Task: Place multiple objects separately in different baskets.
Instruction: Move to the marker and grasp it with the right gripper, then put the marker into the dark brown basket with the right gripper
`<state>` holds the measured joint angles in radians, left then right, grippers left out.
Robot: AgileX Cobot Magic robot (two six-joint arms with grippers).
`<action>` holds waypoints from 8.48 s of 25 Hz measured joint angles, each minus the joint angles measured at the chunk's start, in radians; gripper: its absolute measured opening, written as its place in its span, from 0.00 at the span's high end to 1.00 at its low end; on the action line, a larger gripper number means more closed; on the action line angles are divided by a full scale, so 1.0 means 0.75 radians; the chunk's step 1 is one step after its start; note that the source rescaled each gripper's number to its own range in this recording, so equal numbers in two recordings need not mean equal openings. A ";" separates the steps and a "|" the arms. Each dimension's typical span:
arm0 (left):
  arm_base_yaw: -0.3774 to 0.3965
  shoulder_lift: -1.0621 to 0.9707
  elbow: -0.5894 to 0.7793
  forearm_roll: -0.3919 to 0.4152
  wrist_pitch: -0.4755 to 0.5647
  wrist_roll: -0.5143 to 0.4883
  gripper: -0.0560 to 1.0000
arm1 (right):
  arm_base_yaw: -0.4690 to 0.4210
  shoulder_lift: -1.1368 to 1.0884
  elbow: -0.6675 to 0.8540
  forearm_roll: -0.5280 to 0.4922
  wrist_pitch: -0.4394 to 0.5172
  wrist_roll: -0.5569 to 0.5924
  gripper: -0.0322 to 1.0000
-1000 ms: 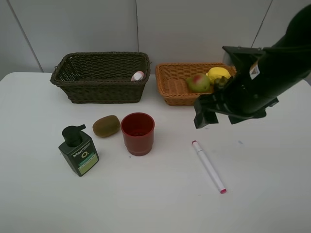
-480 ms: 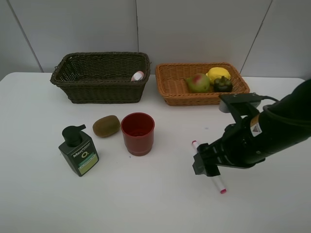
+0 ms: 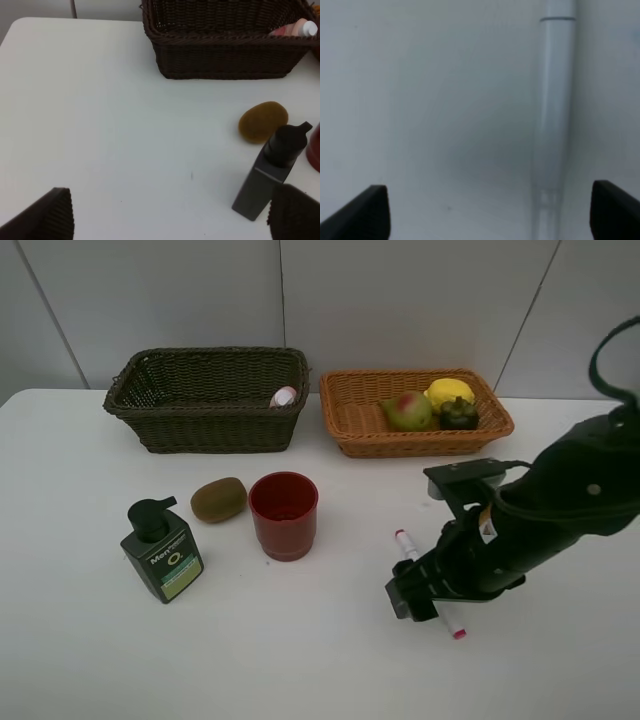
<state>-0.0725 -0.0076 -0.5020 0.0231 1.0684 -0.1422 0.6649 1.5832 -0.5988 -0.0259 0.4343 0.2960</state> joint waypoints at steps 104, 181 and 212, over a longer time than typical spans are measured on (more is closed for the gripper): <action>0.000 0.000 0.000 0.000 0.000 0.000 0.00 | -0.093 -0.204 -0.125 -0.117 0.310 0.000 0.97; 0.000 0.000 0.000 0.000 0.000 0.000 0.00 | -0.045 1.033 -1.646 -0.075 -0.521 -0.624 0.97; 0.000 0.000 0.000 0.000 0.000 0.000 0.00 | -0.030 1.116 -1.725 -0.050 -0.368 -0.634 0.95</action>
<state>-0.0725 -0.0076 -0.5020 0.0231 1.0684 -0.1422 0.6422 2.4204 -1.8927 -0.0631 0.1586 -0.1792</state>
